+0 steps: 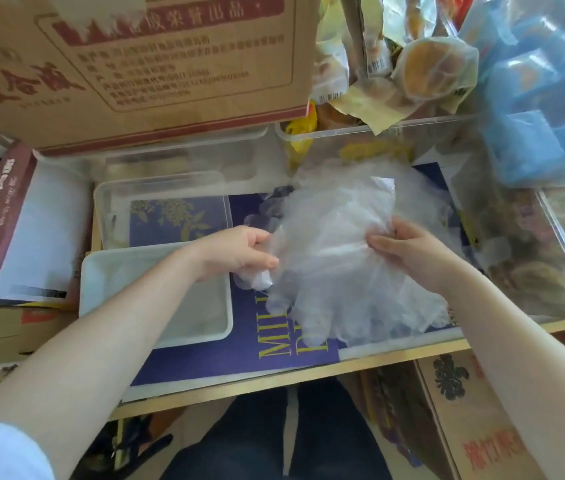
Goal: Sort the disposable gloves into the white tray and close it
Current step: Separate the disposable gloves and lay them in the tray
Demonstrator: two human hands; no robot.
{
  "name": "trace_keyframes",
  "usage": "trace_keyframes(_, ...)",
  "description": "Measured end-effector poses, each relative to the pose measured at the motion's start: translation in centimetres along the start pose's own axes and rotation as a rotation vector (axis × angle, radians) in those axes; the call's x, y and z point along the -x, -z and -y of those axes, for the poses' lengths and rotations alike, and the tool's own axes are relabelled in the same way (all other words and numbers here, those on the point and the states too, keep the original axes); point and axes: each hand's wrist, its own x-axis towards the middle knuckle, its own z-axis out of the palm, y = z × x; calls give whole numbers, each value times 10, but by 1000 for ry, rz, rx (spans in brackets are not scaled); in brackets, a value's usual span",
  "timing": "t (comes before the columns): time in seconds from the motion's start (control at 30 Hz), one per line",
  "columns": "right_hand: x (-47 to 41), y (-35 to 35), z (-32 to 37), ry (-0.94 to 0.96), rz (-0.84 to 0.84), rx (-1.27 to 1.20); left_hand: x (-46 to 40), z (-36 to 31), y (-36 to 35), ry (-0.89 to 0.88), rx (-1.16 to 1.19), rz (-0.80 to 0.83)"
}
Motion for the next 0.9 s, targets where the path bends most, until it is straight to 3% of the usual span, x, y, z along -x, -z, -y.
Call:
trace_keyframes(0.13,-19,4,-8,-48,-97,3,-13,-6,-15,39,699,-165)
trace_keyframes(0.2,-27,3,-13,-66,-92,-50,-17,-3,-26,74,851,-204)
trace_keyframes(0.4,-41,7,-26,-26,-9,-129,-29,3,-63,110,714,-435)
trace_keyframes(0.53,-37,15,-27,10,182,-389,-23,2,-67,-34,600,-387)
trace_keyframes(0.7,-40,19,-26,-14,271,-516,-15,1,-69,-117,343,-223)
trace_keyframes(0.8,-41,22,-26,-14,359,-500,-13,-3,-69,-192,246,-331)
trace_keyframes(0.9,-32,21,-14,26,497,-453,-8,-5,-69,-301,323,-347)
